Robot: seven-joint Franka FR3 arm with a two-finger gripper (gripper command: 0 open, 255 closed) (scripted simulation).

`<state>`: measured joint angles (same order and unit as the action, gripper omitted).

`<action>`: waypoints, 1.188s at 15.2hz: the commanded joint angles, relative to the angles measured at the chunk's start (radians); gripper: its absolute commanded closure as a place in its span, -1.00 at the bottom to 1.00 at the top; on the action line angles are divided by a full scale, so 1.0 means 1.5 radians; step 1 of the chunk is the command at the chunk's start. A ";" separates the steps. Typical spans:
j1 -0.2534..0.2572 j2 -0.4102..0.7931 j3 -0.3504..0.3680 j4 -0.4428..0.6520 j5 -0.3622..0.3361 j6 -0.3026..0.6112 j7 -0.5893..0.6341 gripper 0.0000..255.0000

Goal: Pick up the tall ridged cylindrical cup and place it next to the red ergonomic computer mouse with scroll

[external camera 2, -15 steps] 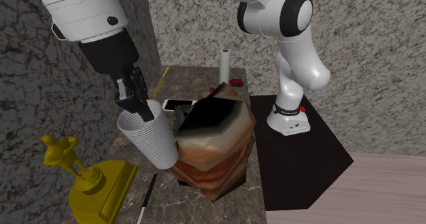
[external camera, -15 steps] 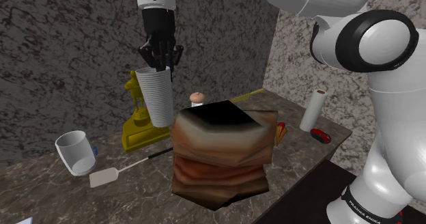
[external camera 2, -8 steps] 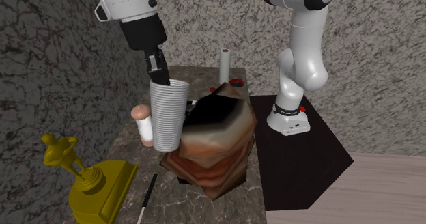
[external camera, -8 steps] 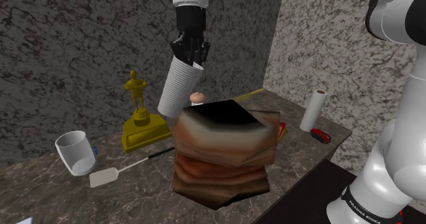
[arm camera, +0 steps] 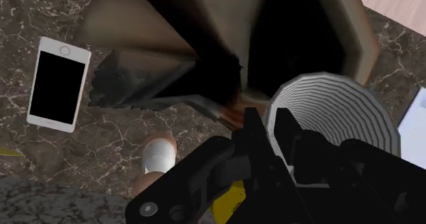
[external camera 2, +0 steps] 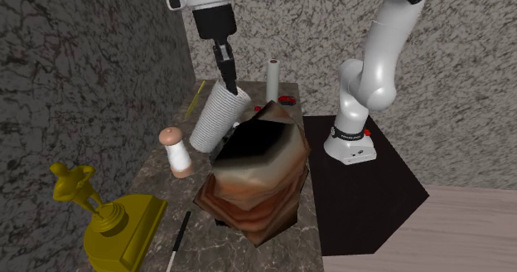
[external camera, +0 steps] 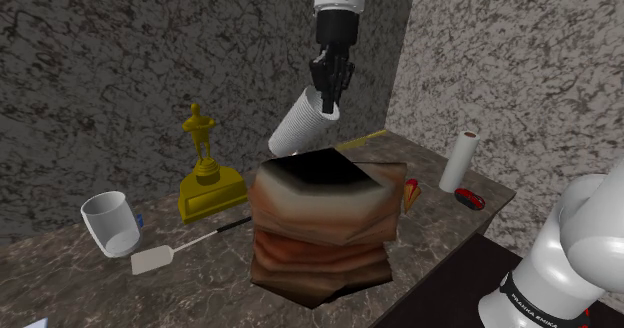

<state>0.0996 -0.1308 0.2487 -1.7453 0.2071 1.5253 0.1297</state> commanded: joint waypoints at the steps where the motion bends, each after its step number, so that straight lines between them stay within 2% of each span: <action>1: -0.012 -0.042 -0.015 -0.048 -0.027 -0.047 -0.029 1.00; 9: -0.046 -0.195 -0.090 -0.193 -0.045 -0.069 -0.140 1.00; 18: -0.086 -0.329 -0.187 -0.296 -0.113 -0.111 -0.265 1.00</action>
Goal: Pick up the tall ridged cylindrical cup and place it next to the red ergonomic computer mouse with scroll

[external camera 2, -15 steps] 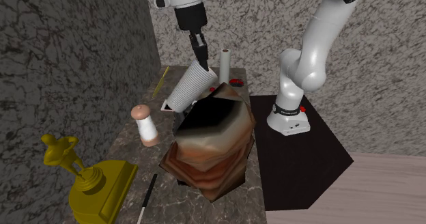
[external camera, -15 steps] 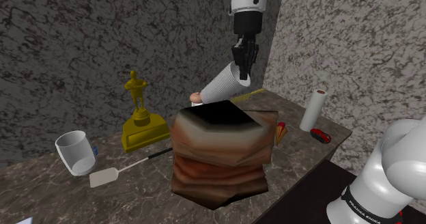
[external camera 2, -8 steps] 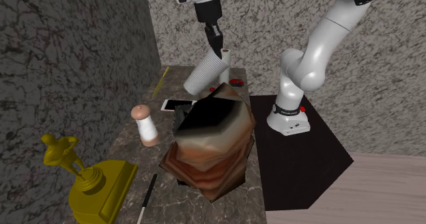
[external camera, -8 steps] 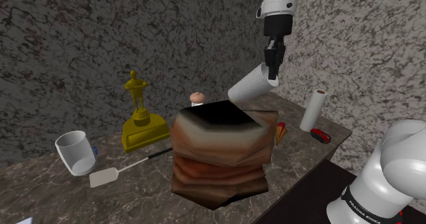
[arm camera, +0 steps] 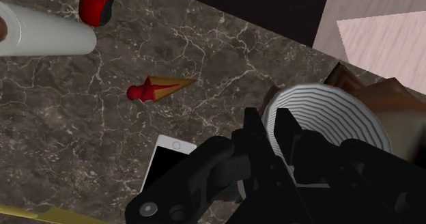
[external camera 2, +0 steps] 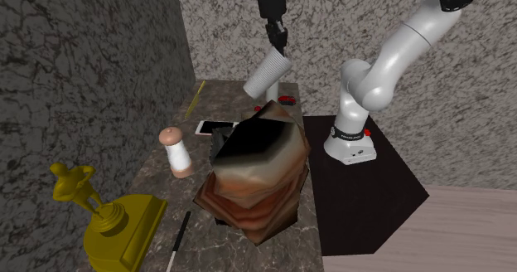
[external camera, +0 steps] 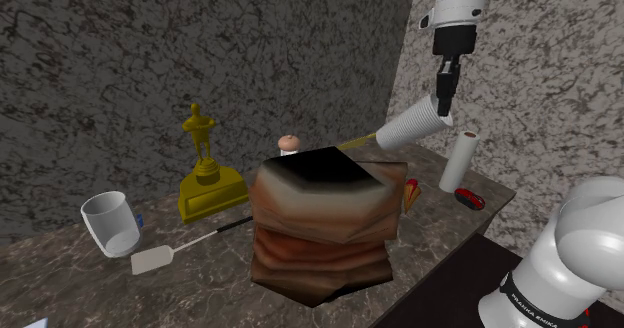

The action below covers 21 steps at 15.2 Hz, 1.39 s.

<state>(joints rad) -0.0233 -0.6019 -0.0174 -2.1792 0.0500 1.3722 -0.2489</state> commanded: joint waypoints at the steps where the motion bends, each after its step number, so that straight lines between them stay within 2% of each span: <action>1: -0.009 -0.027 -0.021 -0.015 -0.019 -0.014 -0.027 1.00; 6: -0.036 -0.081 -0.086 -0.044 -0.080 -0.039 -0.105 1.00; 21: -0.042 -0.109 -0.095 -0.196 -0.090 0.086 -0.104 1.00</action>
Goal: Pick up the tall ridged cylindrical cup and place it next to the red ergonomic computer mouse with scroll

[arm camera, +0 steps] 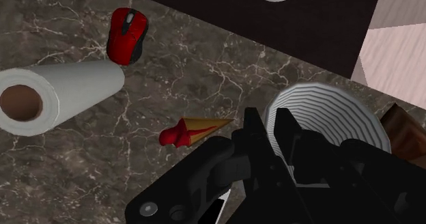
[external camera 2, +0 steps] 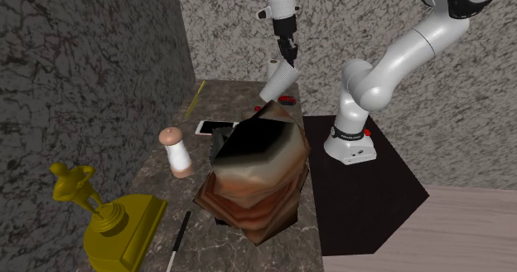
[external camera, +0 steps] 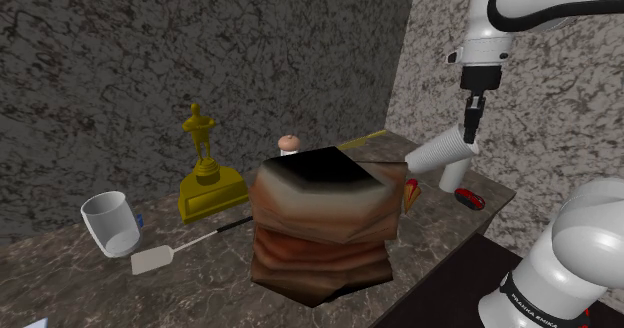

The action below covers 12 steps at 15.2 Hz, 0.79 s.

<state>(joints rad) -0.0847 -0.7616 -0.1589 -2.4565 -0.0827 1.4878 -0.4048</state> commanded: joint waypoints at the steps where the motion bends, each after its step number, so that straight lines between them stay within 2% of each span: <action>1: -0.001 -0.003 -0.002 -0.020 -0.002 0.018 0.000 1.00; 12: -0.005 0.001 -0.012 -0.117 -0.011 0.118 -0.001 1.00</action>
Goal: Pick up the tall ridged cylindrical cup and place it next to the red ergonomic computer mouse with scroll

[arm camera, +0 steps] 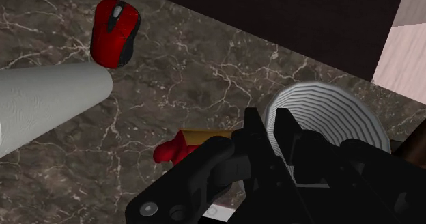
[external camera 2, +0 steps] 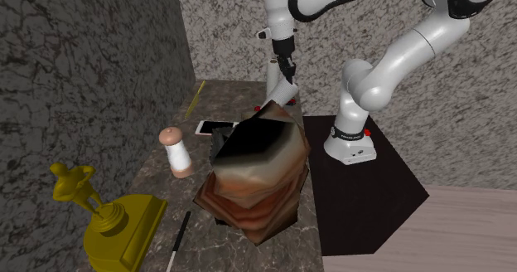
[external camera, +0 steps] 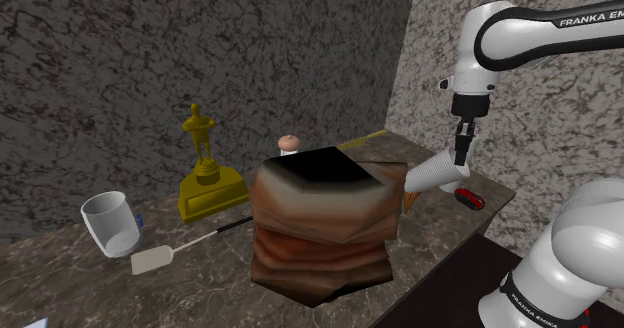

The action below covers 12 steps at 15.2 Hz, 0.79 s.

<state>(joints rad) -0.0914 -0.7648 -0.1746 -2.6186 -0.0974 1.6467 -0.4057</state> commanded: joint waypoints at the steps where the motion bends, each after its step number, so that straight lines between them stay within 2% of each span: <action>1: -0.001 0.004 -0.002 -0.017 -0.002 0.021 0.000 1.00; 12: -0.004 0.034 -0.015 -0.099 -0.012 0.133 -0.002 1.00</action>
<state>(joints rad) -0.0964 -0.7204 -0.1951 -2.7586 -0.1139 1.8307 -0.4072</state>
